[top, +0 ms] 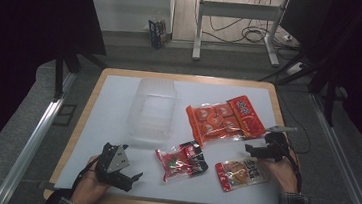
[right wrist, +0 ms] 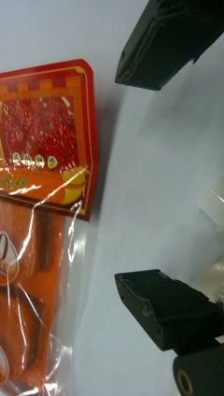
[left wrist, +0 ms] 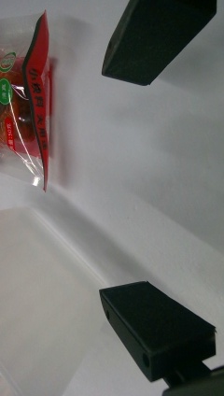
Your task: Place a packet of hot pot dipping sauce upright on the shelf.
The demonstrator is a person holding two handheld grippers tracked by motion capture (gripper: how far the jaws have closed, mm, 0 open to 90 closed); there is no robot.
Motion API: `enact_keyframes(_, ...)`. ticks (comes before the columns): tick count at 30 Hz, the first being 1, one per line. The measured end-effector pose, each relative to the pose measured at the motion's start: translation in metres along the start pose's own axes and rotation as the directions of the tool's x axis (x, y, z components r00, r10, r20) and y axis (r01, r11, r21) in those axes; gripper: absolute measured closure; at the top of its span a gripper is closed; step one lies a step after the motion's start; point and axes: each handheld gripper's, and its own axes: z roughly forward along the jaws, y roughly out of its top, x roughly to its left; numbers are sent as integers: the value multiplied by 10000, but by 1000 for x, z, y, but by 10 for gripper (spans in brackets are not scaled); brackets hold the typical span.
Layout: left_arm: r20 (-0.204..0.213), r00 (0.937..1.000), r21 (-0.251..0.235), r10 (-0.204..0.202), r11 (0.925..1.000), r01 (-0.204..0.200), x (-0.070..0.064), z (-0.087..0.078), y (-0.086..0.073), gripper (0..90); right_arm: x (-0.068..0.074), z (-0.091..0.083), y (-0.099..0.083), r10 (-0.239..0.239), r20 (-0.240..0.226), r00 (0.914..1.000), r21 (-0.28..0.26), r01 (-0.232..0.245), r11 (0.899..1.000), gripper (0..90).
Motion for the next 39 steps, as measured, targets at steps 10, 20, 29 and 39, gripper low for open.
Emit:
enact_keyframes(10, -2, 10000, 59, 10, 10000, -10, -1, 1, 0, 0, -19, 18, 7, 552, -415, 9976, 314, -539, 9980, 25)
enact_keyframes(20, -40, 10000, 107, 32, 9999, -31, 0, 2, -1, 0, -23, 21, 31, 628, -1136, 9915, -305, -667, 9973, 121)
enact_keyframes(29, -20, 9996, 167, 297, 9994, -296, -3, 2, 0, 0, -7, 30, 61, -433, -875, 9952, -91, 427, 9990, 348)
enact_keyframes(39, -8, 9993, 127, 365, 9993, -364, -4, 2, 0, 0, -14, 54, 81, 76, -654, 9978, 287, -58, 9996, 443)
